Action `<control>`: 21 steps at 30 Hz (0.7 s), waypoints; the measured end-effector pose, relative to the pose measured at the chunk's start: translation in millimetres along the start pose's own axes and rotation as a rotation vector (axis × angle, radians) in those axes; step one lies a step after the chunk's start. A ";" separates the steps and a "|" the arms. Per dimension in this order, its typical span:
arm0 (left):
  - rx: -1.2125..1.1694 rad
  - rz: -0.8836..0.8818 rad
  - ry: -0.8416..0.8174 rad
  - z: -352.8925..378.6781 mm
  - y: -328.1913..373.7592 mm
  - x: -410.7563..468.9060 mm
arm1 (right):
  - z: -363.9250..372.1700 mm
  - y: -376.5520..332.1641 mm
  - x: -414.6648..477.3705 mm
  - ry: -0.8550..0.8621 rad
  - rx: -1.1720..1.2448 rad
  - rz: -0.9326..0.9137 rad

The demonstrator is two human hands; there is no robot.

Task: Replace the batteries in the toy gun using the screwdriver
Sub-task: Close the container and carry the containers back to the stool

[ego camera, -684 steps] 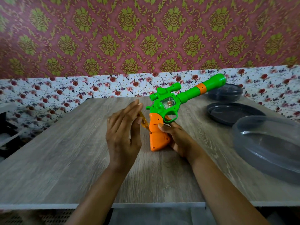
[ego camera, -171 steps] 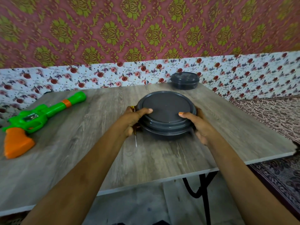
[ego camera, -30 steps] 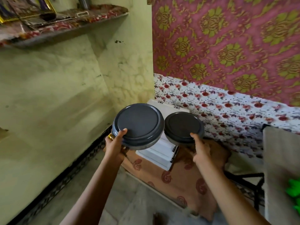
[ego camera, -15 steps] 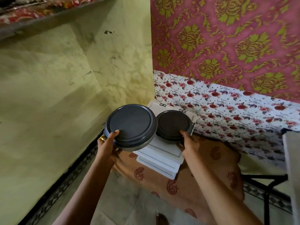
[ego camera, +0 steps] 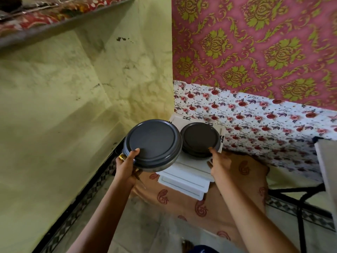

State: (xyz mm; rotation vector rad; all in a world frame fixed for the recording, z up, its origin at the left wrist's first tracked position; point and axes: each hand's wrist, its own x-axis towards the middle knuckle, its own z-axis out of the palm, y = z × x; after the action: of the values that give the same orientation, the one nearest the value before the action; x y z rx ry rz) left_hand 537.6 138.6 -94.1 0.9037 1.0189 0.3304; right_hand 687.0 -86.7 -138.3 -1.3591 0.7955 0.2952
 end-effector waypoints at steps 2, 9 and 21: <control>0.016 0.004 -0.023 -15.9 -1.7 -4.1 | -3.1 6.7 -17.5 0.011 0.032 -0.010; 0.081 -0.007 -0.074 -75.2 -11.9 -25.9 | -11.0 66.1 -84.5 -0.025 0.036 -0.087; 0.249 -0.180 -0.109 -126.1 -109.6 -10.7 | -43.0 183.9 -118.8 -0.340 -0.217 -0.115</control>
State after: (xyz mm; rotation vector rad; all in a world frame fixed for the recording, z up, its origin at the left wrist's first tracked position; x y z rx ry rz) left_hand 408.5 127.5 -200.1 1.0327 1.0462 0.0019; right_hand 474.4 -56.6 -198.9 -1.5001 0.4083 0.5178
